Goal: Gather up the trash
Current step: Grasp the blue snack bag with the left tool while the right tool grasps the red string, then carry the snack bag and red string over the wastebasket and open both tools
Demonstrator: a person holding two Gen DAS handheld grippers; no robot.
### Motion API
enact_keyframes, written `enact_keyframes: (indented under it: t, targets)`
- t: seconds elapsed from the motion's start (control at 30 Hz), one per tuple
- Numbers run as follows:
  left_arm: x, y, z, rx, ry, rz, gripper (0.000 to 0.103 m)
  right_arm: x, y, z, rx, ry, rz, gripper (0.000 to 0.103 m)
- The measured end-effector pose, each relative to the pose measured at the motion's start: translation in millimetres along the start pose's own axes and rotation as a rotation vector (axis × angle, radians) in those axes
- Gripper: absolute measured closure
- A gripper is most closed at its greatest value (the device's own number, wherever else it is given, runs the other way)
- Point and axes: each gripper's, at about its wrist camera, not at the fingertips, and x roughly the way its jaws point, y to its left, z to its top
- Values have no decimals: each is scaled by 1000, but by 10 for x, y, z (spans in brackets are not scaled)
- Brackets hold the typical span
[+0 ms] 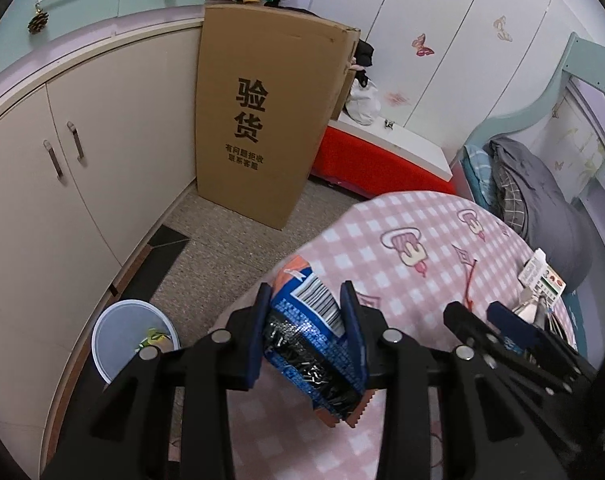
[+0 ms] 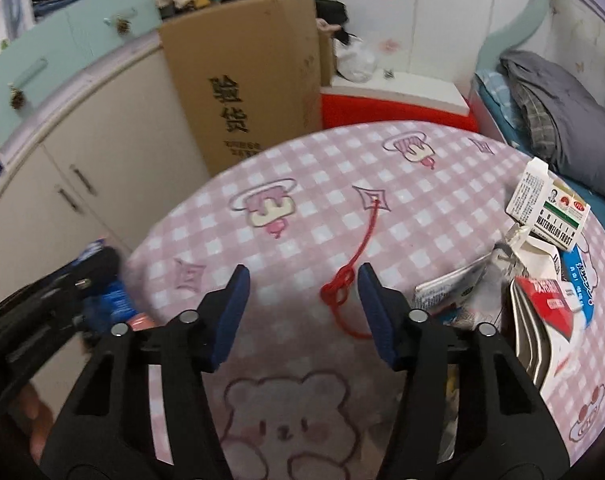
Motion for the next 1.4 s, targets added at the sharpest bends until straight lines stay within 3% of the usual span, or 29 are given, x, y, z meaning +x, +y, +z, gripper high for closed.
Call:
enact_keyframes:
  t: [0.17, 0.27, 0.37, 0.5, 0.7, 0.93, 1.13, 1.4]
  targets:
    - [14, 109, 33, -2, -11, -3, 69, 173, -79, 14, 4, 52, -67, 59]
    - [10, 152, 34, -6, -11, -6, 69, 162, -80, 25, 3, 54, -65, 87]
    - [-20, 194, 23, -7, -12, -11, 69, 151, -16, 18, -2, 60, -32, 95]
    - [-101, 290, -2, -3, -21, -7, 69, 33, 173, -14, -11, 25, 10, 96]
    - [-297, 616, -32, -35, -44, 15, 69, -235, 675, -21, -41, -18, 145, 96]
    - [-554, 1305, -84, -105, -86, 90, 69, -342, 1669, -114, -143, -34, 316, 96]
    - [-592, 2077, -195, -202, -86, 214, 69, -40, 2420, -250, -191, 24, 447, 96]
    - [-375, 2983, -359, -324, -36, 363, 69, 567, 3131, -494, -223, 115, 504, 94]
